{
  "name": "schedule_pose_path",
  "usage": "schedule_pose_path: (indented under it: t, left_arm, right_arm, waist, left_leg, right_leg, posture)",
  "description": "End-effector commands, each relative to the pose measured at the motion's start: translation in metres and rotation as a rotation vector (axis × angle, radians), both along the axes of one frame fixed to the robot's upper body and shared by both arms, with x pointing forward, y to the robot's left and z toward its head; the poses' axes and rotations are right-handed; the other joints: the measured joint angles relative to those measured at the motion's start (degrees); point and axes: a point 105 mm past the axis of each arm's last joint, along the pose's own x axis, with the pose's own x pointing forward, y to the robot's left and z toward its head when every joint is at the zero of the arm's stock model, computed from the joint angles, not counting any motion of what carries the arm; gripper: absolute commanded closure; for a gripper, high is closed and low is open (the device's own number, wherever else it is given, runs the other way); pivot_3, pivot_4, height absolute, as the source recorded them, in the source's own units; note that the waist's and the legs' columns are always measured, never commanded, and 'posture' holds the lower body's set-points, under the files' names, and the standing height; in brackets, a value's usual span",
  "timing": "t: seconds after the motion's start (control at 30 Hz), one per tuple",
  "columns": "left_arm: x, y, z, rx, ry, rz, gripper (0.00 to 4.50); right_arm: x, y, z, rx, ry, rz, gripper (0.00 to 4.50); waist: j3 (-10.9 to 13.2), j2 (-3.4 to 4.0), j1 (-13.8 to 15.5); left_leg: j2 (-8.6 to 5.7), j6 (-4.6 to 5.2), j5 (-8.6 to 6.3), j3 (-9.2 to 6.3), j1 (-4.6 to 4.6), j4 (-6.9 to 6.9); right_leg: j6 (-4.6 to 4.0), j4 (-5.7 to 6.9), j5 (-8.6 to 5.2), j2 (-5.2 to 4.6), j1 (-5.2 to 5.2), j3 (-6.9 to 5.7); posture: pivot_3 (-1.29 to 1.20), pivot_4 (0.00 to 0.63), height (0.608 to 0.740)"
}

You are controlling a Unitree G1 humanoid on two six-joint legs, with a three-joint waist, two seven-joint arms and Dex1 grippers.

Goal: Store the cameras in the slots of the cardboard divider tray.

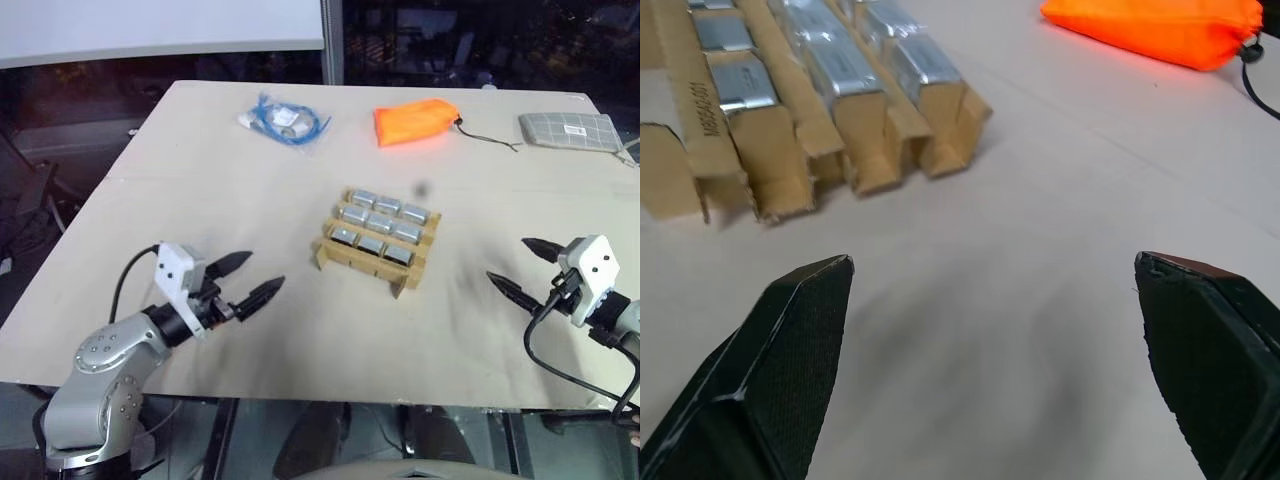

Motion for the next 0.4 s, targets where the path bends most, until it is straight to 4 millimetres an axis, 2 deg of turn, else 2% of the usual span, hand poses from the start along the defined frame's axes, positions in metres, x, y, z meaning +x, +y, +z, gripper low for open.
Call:
schedule_pose_path:
  t: [0.03,0.2,0.4]
  left_arm:
    - [0.000,0.012,0.013,-0.001,-0.051,0.044,0.14]
    - [-0.002,0.019,0.013,-0.005,-0.055,0.073,0.14]
    - [-0.010,0.025,0.013,0.008,-0.047,0.073,0.14]
  right_arm:
    - [-0.001,-0.006,0.011,-0.014,-0.037,-0.002,0.00]
    - [-0.008,-0.015,0.007,-0.022,-0.009,-0.021,0.00]
    - [-0.025,-0.027,0.004,-0.026,0.042,-0.021,0.00]
  waist:
    - [0.00,0.00,-0.05]
    - [0.00,0.00,0.00]
    - [0.00,0.00,0.01]
  left_leg:
    - [0.01,0.00,0.00,0.00,0.00,-0.01]
    - [0.01,0.00,0.00,0.01,-0.01,-0.01]
    - [0.01,-0.04,-0.03,0.02,-0.01,-0.03]
  right_leg:
    - [0.00,0.01,0.00,0.01,-0.01,0.01]
    - [0.00,-0.01,0.00,0.01,0.00,0.02]
    - [-0.01,-0.02,-0.01,0.00,0.00,0.04]
  posture:
    - [0.00,0.150,0.740]
    - [0.00,0.150,0.740]
    - [0.00,0.150,0.740]
